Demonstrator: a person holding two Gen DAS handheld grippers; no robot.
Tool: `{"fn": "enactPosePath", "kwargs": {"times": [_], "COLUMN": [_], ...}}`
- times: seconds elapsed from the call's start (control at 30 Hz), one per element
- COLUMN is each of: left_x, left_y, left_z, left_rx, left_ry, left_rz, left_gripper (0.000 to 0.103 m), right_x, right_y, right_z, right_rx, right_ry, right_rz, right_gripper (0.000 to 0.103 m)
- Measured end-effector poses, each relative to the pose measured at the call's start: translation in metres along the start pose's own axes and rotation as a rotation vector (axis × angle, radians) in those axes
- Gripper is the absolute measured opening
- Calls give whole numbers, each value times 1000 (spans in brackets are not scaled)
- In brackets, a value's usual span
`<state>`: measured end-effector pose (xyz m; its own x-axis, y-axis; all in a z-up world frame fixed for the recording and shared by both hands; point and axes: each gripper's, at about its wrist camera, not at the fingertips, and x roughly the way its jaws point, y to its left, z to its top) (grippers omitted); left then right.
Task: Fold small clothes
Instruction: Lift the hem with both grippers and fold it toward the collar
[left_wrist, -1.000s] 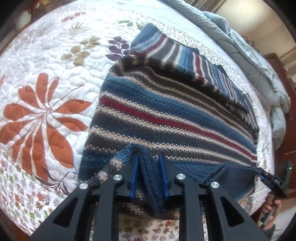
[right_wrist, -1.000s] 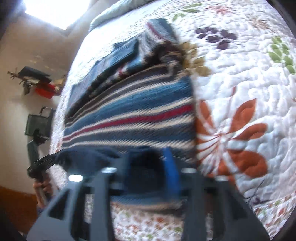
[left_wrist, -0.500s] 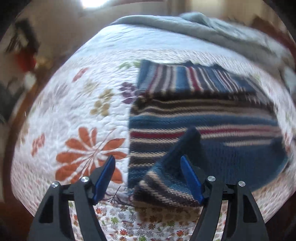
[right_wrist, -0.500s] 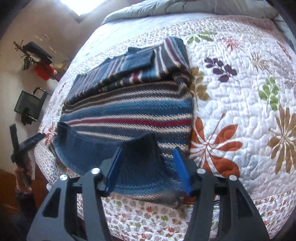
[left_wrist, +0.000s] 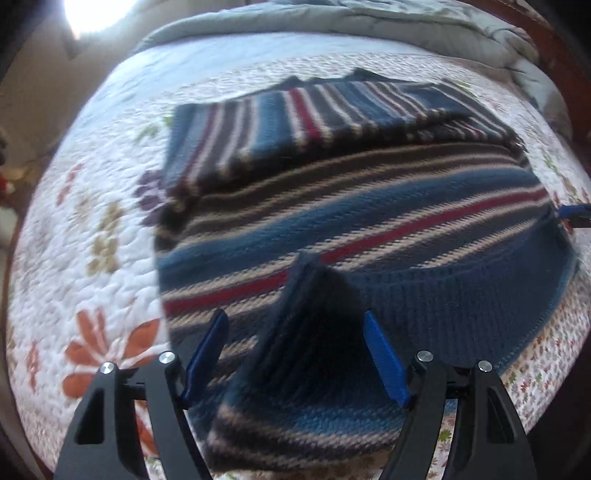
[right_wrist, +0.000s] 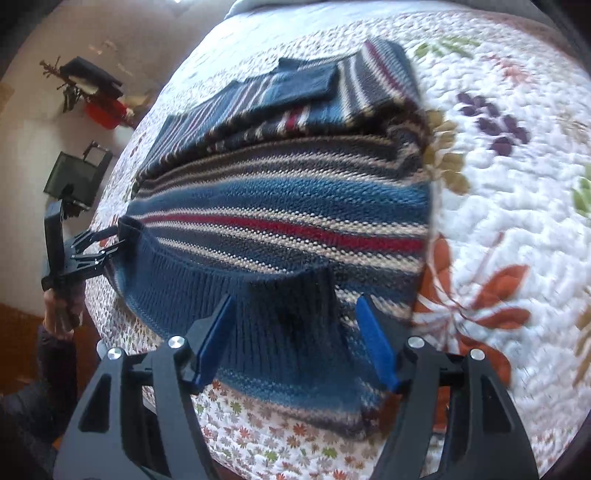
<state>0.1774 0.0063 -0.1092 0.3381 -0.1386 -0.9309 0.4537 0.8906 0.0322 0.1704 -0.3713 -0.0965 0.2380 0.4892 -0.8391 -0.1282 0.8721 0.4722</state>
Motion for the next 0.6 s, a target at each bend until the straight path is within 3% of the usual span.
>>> {"fn": "enactPosePath", "kwargs": {"times": [0.2, 0.23, 0.3, 0.33, 0.4, 0.5, 0.6], "left_x": [18, 20, 24, 25, 23, 17, 8], "left_y": [-4, -5, -6, -5, -3, -1, 1], "left_z": [5, 5, 5, 5, 4, 2, -3], "left_rx": [19, 18, 3, -8, -32, -66, -86], "left_ry": [44, 48, 54, 52, 48, 29, 8], "left_rz": [-111, -118, -130, -139, -159, -151, -158], "left_gripper": [76, 76, 72, 68, 50, 21, 13], "right_x": [25, 27, 29, 29, 28, 23, 13], "right_y": [7, 8, 11, 11, 11, 14, 18], "right_z": [1, 1, -1, -2, -4, -7, -11], "right_rx": [-75, -86, -105, -113, -116, -113, -109], "right_ry": [63, 67, 63, 57, 51, 36, 9], "right_rz": [9, 4, -11, -13, 3, 10, 13], "right_gripper": [65, 61, 44, 39, 12, 11, 10]}}
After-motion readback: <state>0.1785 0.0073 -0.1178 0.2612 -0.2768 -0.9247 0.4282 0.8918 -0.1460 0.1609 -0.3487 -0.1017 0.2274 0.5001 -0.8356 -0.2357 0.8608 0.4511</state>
